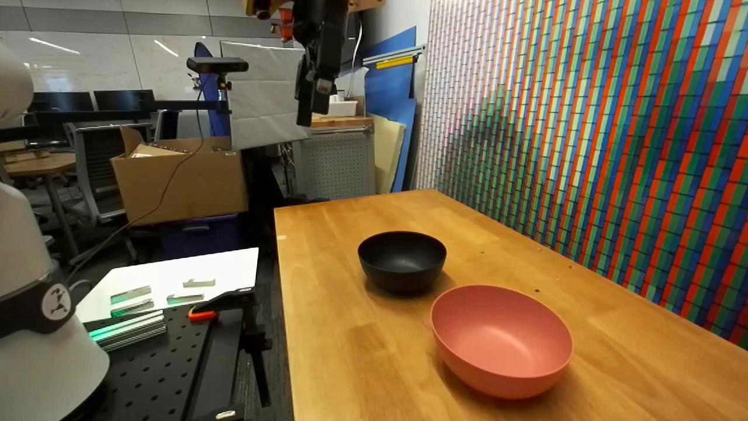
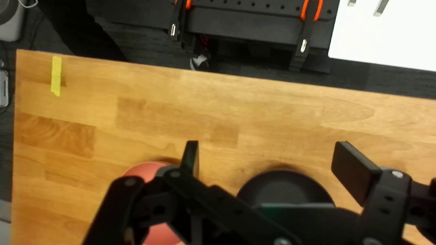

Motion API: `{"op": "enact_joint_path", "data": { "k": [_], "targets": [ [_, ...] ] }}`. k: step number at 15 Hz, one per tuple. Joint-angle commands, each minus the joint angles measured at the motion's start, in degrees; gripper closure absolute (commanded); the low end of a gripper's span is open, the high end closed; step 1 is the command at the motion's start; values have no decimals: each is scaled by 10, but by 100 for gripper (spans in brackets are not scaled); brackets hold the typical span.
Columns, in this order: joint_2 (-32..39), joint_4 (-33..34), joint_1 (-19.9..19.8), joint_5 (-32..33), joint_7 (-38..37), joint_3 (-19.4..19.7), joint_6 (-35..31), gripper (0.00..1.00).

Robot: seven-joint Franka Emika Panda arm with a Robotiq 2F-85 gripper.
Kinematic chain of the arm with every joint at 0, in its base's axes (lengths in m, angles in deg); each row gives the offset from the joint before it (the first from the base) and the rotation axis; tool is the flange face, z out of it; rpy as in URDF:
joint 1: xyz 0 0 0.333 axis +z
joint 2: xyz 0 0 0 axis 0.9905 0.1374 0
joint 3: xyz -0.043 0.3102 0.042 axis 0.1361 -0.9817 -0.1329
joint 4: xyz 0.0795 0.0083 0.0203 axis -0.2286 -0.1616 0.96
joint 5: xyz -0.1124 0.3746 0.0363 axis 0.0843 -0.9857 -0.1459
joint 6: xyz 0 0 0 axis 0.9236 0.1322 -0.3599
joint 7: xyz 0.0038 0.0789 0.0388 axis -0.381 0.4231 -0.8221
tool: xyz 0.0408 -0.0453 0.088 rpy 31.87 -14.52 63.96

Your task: Put the black bowl inside the pink bowl

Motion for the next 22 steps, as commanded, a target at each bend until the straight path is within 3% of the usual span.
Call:
{"op": "enact_joint_path", "data": {
  "k": [1, 4, 9, 13, 22],
  "targets": [
    [39, 2, 7, 76, -88, -25, -110, 0],
    [97, 26, 3, 147, -184, -54, -185, 0],
    [219, 76, 37, 214, -296, -71, -218, 0],
    [337, 126, 86, 243, -334, -42, -211, 0],
    [532, 266, 189, 230, -302, 54, -203, 0]
  ]
}}
